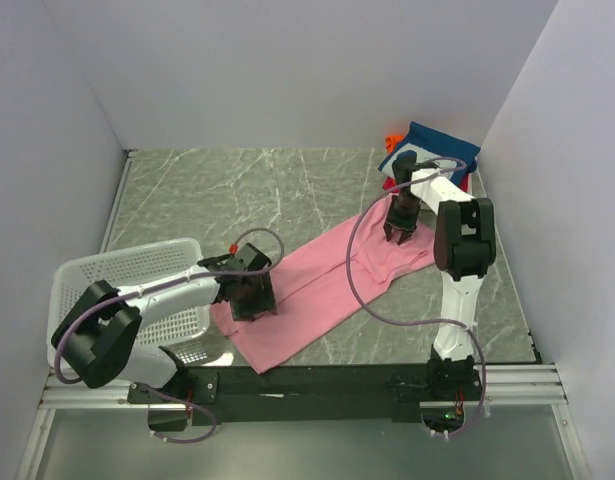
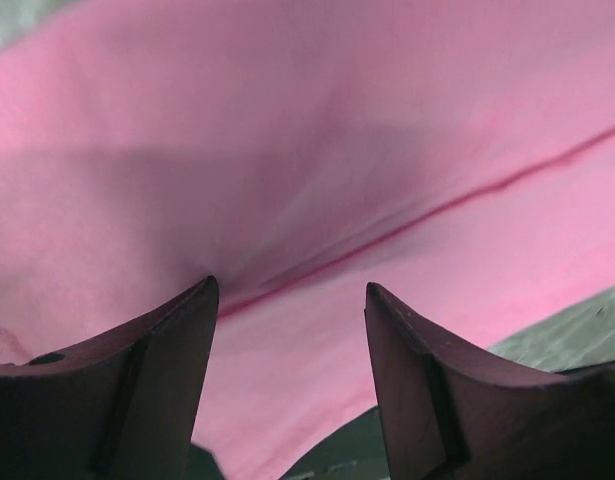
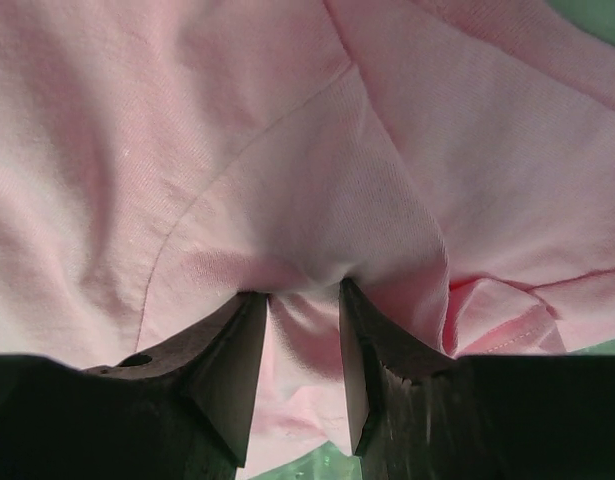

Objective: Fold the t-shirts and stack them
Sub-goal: Fold the tshirt

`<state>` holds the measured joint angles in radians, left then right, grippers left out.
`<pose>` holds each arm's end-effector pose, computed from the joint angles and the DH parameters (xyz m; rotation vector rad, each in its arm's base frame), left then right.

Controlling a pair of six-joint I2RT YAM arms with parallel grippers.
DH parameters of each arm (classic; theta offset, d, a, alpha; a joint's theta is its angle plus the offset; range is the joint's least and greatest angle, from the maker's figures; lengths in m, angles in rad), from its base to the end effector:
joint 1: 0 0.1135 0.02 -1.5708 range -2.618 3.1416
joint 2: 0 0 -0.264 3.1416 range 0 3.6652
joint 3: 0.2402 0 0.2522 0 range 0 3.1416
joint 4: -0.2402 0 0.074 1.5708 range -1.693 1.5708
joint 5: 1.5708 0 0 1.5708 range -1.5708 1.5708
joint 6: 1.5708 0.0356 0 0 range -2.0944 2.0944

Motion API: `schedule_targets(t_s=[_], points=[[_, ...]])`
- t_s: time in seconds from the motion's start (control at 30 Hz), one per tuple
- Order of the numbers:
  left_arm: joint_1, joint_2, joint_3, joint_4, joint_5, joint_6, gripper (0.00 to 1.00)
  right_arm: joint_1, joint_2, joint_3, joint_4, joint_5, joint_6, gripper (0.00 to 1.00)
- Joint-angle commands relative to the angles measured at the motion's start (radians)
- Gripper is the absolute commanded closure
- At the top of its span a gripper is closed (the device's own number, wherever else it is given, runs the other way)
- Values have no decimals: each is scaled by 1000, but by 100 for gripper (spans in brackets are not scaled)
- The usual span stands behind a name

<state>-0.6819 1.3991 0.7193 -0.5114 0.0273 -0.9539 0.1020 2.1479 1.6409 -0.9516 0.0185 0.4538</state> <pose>0.1886 -0.1544 0.1645 -0.3817 2.8452 -0.4292 0.4175 0.0421 0.1593 0.5316 2.9816 0.0197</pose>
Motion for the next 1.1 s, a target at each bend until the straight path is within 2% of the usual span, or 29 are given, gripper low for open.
schedule_targets(t_s=[0.0, 0.43, 0.63, 1.07], points=[[-57, -46, -15, -82, -24, -97, 34, 25, 67, 80, 20, -3, -26, 58], [-330, 60, 78, -203, -24, -232, 33, 126, 230, 388, -105, 9, -76, 58], [-398, 110, 117, -147, 16, -195, 33, 171, 300, 528, -147, -15, -64, 58], [-492, 155, 147, 3, 128, -166, 34, 271, 398, 677, -164, -103, -21, 58]])
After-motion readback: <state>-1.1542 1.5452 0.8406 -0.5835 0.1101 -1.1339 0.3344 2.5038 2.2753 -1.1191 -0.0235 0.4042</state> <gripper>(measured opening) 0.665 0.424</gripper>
